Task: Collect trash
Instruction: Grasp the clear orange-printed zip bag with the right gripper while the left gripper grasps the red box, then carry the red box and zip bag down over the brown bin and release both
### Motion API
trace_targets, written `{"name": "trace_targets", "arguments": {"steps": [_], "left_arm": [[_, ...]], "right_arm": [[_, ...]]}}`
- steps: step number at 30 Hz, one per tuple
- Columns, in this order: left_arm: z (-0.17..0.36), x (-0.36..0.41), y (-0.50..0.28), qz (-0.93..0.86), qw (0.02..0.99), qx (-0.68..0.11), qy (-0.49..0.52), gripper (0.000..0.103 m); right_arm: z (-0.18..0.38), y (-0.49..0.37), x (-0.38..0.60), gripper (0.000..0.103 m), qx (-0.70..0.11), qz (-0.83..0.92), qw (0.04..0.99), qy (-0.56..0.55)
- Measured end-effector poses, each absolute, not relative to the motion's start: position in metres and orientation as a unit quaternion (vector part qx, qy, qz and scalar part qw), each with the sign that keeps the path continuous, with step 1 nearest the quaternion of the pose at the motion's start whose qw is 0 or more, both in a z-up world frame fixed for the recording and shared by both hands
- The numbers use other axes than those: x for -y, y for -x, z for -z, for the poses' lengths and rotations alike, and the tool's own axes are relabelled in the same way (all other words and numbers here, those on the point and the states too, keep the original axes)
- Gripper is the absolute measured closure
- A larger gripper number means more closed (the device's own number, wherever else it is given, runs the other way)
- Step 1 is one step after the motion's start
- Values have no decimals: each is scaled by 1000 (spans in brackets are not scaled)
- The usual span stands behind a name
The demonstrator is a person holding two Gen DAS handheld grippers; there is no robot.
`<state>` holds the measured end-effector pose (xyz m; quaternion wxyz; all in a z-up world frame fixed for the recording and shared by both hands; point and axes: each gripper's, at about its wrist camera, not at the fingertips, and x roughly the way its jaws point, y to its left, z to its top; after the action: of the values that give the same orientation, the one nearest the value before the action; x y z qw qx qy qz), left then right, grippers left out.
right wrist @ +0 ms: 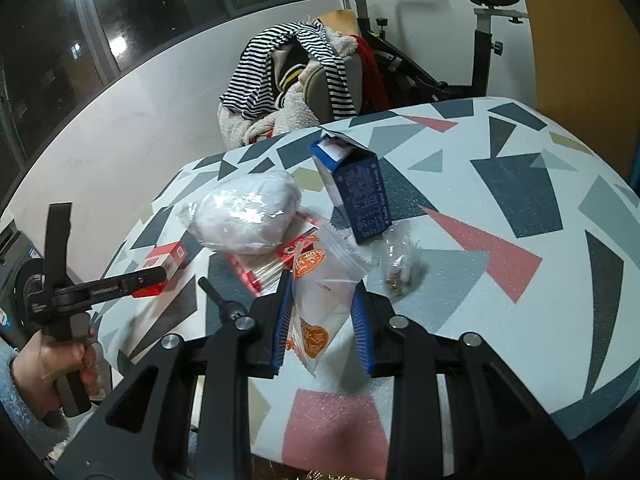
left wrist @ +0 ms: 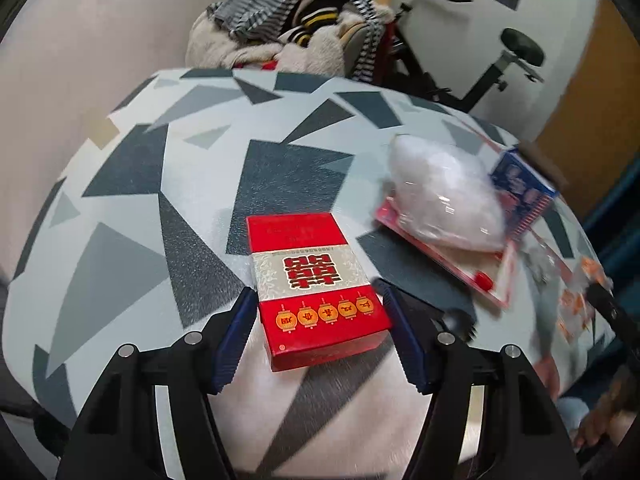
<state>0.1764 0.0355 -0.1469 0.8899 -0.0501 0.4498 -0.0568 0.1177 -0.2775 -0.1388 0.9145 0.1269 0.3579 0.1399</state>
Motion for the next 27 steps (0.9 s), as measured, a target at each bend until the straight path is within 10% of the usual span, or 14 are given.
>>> {"name": "trace_targets", "arguments": {"steps": [27], "left_arm": [[180,-38,-135,85,858,-500,84,30]], "right_arm": [[132,-86,264,72,-362,-157,912,-108]]}}
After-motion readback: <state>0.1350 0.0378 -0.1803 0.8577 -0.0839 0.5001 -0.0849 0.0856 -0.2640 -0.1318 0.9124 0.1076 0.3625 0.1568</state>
